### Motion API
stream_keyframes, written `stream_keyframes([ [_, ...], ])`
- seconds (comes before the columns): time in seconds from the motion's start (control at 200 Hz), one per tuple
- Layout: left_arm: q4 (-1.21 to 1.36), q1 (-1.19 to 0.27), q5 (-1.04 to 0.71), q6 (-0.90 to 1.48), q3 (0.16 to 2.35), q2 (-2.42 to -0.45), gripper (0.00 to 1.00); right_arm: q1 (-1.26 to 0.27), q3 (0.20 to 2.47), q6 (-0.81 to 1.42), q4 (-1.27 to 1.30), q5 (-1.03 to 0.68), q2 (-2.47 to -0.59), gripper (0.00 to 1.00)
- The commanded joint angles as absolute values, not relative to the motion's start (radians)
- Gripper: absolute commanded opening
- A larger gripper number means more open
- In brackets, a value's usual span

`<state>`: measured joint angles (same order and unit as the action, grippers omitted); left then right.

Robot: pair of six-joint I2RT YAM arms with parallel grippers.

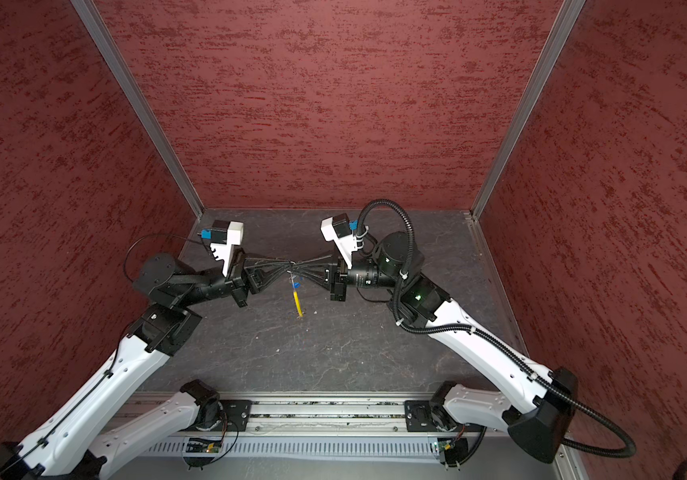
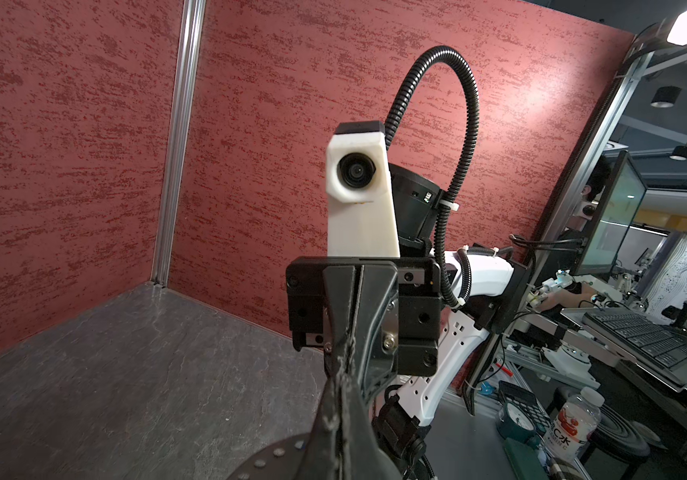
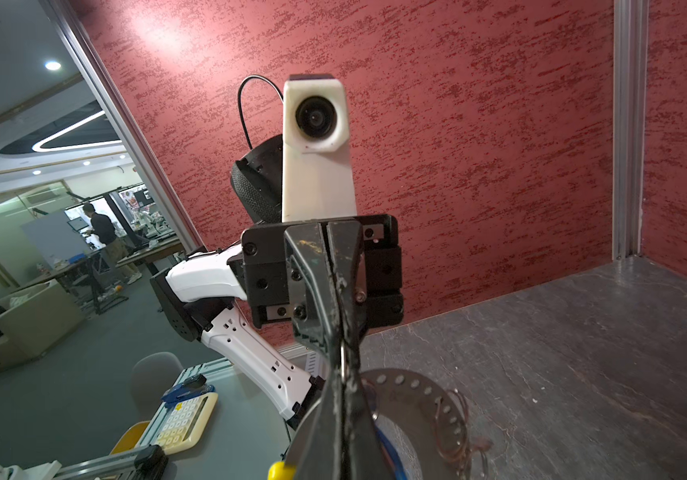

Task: Remove the keys from the keyring

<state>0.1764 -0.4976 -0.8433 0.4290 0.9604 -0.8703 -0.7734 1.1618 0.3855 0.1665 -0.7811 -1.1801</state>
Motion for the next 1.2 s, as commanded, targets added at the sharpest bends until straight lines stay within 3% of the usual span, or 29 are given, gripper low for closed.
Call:
stream_keyframes([
  [0.0, 0.112, -0.49, -0.834, 0.407, 1.012, -0.86, 0.19, -0.778, 1.172, 0.325, 0.092, -0.77, -1.15, 0.0],
  [0.045, 0.077, -0.484, -0.838, 0.399, 1.021, -0.855, 0.38, -0.776, 1.189, 0.292, 0.033, -0.762, -1.144, 0.0],
  [0.09, 0.045, -0.478, -0.851, 0.394, 1.027, -0.849, 0.5, -0.777, 1.206, 0.258, -0.026, -0.758, -1.141, 0.0],
  [0.215, -0.085, -0.451, -0.905, 0.364, 1.081, -0.861, 0.58, -0.775, 1.252, 0.184, -0.168, -0.75, -1.144, 0.0],
  [0.621, -0.597, -0.447, -1.053, 0.186, 1.334, -1.014, 0.43, -0.776, 1.457, 0.039, -0.517, -0.764, -1.22, 0.0],
  [0.696, -0.631, -0.449, -1.066, 0.168, 1.351, -1.025, 0.37, -0.776, 1.482, 0.029, -0.547, -0.763, -1.231, 0.0],
  [0.892, -0.647, -0.462, -1.066, 0.154, 1.361, -1.044, 0.34, -0.776, 1.521, 0.016, -0.586, -0.772, -1.249, 0.0],
  [1.197, -0.668, -0.483, -1.064, 0.135, 1.373, -1.063, 0.22, -0.776, 1.547, 0.011, -0.613, -0.746, -1.256, 0.0],
])
